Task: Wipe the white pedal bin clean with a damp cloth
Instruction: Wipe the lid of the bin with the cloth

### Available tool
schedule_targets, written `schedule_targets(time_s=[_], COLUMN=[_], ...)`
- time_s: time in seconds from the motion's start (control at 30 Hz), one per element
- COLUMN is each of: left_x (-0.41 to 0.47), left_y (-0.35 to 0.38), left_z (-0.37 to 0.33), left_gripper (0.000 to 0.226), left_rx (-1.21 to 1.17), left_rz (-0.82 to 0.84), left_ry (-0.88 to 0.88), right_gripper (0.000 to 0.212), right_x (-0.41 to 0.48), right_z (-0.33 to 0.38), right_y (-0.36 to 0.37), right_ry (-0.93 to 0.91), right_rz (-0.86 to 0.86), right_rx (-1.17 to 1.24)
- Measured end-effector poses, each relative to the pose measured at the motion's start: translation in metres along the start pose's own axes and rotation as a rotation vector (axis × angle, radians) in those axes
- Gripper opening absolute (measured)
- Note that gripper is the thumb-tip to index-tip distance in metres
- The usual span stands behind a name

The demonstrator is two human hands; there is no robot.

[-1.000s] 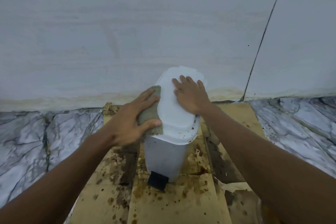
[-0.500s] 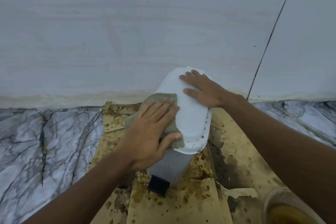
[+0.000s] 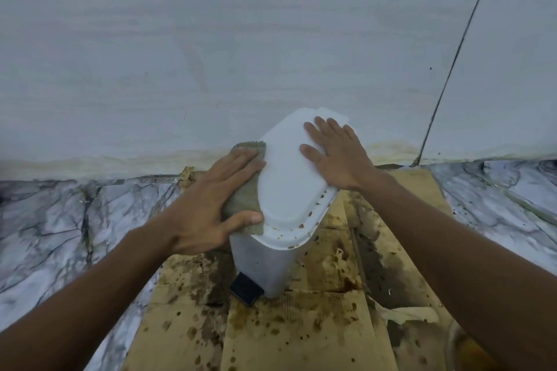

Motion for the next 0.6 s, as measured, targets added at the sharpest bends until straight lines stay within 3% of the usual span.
schedule_targets(time_s=[0.37,0.6], left_x=[0.031,-0.008], left_y=[0.032,0.026], left_z=[-0.057,-0.037], left_gripper=[0.072,0.072], left_rx=[0.354,0.129], left_rz=[-0.081,-0.292], left_ry=[0.037,0.006], right_gripper=[0.062,0.067], right_x=[0.004,-0.027], right_z=[0.013,0.025], right_y=[-0.001,-0.004], right_ry=[0.020,0.153], right_rz=[-0.025,-0.013], right_rx=[-0.025,-0.140])
Point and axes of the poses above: each hand's wrist, its own x-axis towards the middle knuckle, its own y-axis out of the palm, z = x × y, the point moved 4 cm from there along x, towards the middle knuckle, and after that the axes turned 12 degrees about y, right-handed, at the moved point
